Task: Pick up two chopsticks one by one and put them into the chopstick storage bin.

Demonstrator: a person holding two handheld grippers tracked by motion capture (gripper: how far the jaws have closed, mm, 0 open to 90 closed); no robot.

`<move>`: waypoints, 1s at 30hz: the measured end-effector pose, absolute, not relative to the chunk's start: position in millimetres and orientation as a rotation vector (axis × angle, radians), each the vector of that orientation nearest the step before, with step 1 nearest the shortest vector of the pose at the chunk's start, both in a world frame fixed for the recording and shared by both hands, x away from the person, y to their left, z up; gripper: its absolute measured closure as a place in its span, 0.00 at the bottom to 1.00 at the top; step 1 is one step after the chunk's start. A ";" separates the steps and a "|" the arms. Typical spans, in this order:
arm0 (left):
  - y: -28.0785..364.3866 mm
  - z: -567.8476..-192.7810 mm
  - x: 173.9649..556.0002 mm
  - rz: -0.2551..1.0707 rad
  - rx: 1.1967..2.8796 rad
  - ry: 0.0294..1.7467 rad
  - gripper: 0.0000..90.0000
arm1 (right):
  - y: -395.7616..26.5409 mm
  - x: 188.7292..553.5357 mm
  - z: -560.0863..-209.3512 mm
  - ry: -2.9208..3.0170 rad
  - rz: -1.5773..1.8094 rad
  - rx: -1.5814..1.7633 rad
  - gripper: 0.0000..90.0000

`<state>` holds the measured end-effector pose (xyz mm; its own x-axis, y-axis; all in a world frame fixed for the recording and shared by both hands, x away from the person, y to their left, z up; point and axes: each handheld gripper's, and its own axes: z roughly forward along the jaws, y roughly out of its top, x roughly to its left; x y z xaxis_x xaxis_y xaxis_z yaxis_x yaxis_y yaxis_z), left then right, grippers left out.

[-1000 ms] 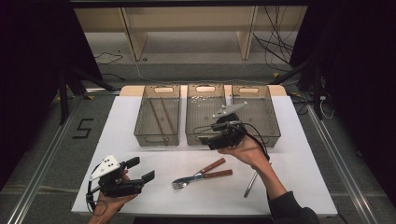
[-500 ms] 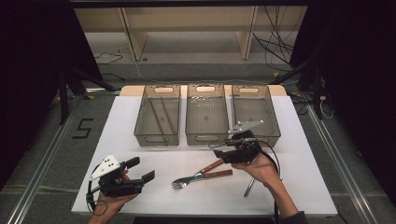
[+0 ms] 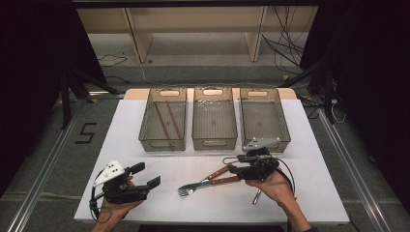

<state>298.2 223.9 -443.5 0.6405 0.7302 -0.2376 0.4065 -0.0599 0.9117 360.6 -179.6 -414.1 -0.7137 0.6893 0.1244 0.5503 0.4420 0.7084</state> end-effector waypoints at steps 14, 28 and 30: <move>218.6 -442.2 300.9 0.334 1.691 0.932 0.18 | -200.0 348.4 -427.8 2.496 1.098 1.130 0.75; 220.8 -442.7 300.6 0.327 1.683 0.937 0.18 | -208.6 339.9 -442.9 2.528 1.003 1.158 0.95; 220.7 -442.6 300.6 0.326 1.683 0.937 0.18 | -209.1 338.9 -445.4 2.536 0.986 1.150 0.97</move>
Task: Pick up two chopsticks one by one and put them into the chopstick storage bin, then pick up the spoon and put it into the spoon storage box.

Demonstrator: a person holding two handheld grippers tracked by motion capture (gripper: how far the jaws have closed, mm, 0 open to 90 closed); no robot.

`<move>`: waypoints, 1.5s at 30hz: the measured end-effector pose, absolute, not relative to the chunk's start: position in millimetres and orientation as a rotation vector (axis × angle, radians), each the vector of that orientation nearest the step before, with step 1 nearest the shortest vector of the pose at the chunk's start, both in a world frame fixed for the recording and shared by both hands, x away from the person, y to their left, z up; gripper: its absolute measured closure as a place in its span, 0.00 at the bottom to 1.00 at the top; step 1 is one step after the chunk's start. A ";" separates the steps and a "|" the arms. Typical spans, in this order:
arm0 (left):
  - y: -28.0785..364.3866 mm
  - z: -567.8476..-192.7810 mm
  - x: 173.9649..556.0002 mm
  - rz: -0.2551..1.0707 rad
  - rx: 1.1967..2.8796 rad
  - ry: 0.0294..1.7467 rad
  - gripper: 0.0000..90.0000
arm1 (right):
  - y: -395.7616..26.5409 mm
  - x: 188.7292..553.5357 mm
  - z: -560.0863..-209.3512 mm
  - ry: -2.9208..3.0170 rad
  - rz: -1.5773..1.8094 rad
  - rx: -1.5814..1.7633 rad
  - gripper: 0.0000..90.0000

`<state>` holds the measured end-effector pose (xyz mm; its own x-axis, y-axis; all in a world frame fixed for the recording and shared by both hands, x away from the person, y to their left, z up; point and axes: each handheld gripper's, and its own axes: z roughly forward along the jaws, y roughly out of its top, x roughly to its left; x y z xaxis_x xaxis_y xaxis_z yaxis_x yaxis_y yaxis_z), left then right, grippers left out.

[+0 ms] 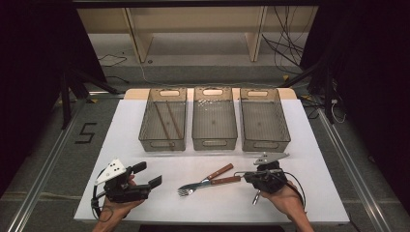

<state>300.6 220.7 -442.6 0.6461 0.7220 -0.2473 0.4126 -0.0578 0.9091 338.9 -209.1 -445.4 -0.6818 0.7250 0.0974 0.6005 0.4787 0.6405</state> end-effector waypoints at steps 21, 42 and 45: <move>220.3 -442.9 300.4 0.332 1.692 0.934 0.18 | -206.0 331.3 -460.0 2.612 0.843 1.131 1.00; 218.8 -443.5 302.4 0.328 1.698 0.917 0.18 | -213.2 322.5 -469.3 2.622 0.722 1.181 1.00; 218.7 -443.5 302.3 0.329 1.697 0.919 0.18 | -217.7 320.8 -468.8 2.613 0.707 1.188 1.00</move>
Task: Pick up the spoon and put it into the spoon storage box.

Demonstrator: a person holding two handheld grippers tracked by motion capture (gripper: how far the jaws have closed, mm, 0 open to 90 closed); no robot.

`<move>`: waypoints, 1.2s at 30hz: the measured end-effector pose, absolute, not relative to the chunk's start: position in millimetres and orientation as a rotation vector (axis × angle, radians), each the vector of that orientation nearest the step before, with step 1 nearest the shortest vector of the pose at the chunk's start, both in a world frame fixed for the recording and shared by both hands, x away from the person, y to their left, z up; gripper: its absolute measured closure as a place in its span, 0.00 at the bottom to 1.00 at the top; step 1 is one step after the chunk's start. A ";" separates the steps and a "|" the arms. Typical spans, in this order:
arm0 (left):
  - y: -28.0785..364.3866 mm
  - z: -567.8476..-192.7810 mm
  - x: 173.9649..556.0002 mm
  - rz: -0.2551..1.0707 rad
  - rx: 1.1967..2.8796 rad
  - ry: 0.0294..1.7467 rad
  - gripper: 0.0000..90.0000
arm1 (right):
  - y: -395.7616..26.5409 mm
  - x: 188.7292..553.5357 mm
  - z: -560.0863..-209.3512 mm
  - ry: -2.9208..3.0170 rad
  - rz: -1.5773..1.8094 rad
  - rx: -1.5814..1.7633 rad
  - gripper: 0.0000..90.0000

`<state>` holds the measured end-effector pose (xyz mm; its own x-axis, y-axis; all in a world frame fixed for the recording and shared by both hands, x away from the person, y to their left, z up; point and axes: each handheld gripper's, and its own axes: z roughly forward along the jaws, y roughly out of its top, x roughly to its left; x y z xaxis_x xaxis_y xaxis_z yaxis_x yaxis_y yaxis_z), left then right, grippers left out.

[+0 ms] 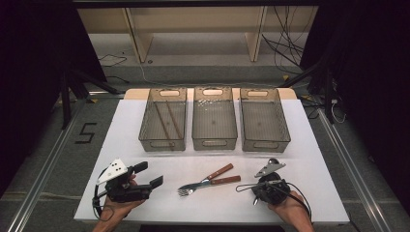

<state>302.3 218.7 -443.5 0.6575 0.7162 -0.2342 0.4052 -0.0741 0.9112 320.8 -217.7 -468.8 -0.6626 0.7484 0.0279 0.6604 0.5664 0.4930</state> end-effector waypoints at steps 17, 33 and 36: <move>219.4 -443.3 301.6 0.333 1.697 0.922 0.18 | -269.3 307.5 -463.7 2.516 0.592 1.334 1.00; 219.4 -443.4 301.3 0.333 1.700 0.921 0.18 | -303.3 311.2 -460.1 2.432 0.480 1.417 1.00; 219.5 -443.4 301.1 0.334 1.700 0.921 0.18 | -306.1 312.7 -459.8 2.432 0.476 1.421 1.00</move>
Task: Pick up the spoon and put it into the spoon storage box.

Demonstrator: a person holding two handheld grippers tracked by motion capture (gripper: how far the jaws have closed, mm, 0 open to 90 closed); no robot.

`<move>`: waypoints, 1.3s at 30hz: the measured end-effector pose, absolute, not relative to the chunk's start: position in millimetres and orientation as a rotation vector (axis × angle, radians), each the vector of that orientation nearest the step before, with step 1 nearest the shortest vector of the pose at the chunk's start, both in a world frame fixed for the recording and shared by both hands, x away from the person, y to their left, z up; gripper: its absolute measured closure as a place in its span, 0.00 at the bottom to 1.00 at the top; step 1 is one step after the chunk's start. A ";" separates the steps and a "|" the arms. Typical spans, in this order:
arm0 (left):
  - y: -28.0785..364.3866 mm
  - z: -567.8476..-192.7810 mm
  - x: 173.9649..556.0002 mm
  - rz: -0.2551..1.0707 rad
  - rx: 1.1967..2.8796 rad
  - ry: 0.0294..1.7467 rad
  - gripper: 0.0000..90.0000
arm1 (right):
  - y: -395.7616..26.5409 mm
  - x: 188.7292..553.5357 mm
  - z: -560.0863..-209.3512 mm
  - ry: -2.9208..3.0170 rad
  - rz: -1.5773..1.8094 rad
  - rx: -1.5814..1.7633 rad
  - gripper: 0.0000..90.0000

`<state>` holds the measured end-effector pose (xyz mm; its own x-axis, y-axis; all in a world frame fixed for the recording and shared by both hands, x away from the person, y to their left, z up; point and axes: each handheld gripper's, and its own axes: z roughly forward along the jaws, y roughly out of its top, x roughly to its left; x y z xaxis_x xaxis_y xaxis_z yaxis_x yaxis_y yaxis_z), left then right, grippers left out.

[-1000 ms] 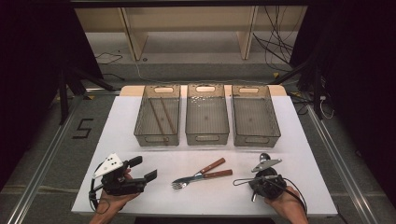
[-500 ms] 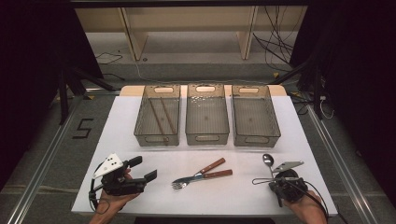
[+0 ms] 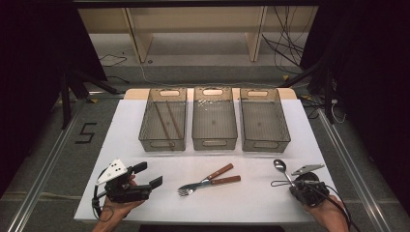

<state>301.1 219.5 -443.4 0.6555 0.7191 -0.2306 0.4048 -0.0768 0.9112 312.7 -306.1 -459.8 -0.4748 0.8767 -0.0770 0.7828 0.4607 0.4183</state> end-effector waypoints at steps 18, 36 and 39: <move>218.5 -444.0 301.3 0.332 1.700 0.925 0.18 | -303.9 317.4 -438.0 2.429 0.551 1.397 0.86; 218.3 -444.3 301.6 0.331 1.704 0.925 0.18 | -307.2 357.0 -434.4 2.496 0.434 1.545 0.40; 218.5 -444.2 301.7 0.334 1.707 0.922 0.18 | -307.5 363.7 -436.6 2.496 0.409 1.565 0.44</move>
<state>301.7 218.5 -444.2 0.6556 0.7200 -0.2275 0.4072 -0.0834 0.9095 363.7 -307.5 -436.6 -0.4365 0.8997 0.0040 0.8539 0.4129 0.3167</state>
